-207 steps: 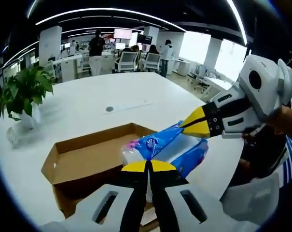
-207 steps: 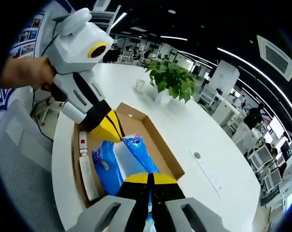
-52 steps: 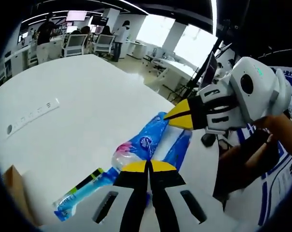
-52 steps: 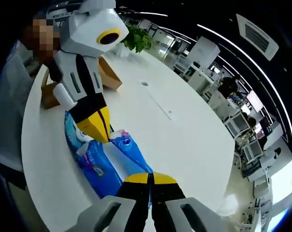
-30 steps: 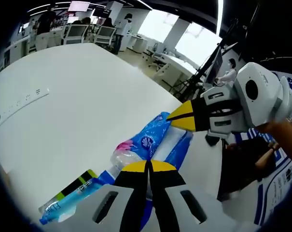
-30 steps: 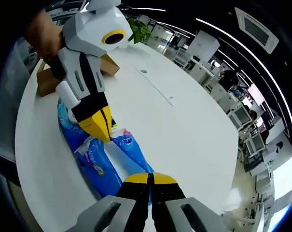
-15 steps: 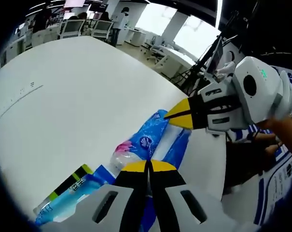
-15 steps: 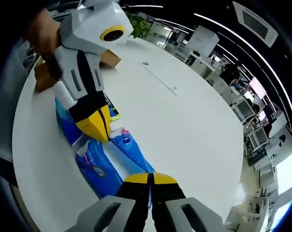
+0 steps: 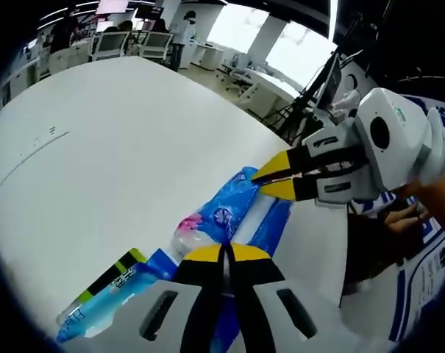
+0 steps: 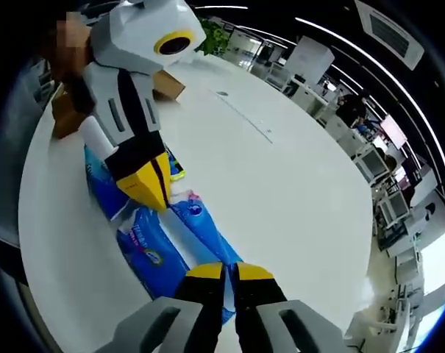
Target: Operate the shoe box by opening the lid, removing the specified soft item, and placing it in the target area until the item is outside and the box remains undamaged.
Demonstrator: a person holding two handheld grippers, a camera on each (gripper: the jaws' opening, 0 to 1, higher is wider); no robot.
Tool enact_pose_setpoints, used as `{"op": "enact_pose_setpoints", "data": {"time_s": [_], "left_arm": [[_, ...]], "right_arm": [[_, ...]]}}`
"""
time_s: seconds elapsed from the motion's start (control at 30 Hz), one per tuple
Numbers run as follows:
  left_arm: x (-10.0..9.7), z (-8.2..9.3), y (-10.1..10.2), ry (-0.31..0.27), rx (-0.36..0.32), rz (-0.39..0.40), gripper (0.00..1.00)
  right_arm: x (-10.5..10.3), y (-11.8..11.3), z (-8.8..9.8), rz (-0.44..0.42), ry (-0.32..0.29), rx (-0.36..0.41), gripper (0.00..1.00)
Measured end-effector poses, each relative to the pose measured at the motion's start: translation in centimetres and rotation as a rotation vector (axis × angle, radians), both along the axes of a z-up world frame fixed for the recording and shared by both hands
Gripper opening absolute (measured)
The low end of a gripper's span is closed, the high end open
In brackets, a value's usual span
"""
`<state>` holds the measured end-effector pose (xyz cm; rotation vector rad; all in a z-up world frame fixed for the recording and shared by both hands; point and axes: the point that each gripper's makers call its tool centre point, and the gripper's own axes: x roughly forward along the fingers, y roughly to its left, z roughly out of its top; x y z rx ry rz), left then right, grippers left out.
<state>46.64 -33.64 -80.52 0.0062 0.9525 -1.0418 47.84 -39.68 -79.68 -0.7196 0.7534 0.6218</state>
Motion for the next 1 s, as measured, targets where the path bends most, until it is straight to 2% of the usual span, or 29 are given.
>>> {"op": "enact_pose_setpoints", "data": {"time_s": [0.33, 0.47, 1.0], "left_arm": [[-0.9, 1.3, 1.2, -0.066, 0.046, -0.047, 0.03], [-1.3, 2.1, 1.9, -0.085, 0.050, -0.057, 0.06], [-1.8, 5.7, 4.6, -0.159, 0.051, -0.042, 0.12]], "right_arm": [[-0.2, 0.4, 1.2, -0.019, -0.019, 0.015, 0.11], [-0.7, 0.6, 1.9, -0.025, -0.024, 0.014, 0.13], [-2.1, 1.7, 4.6, -0.064, -0.032, 0.052, 0.26]]}}
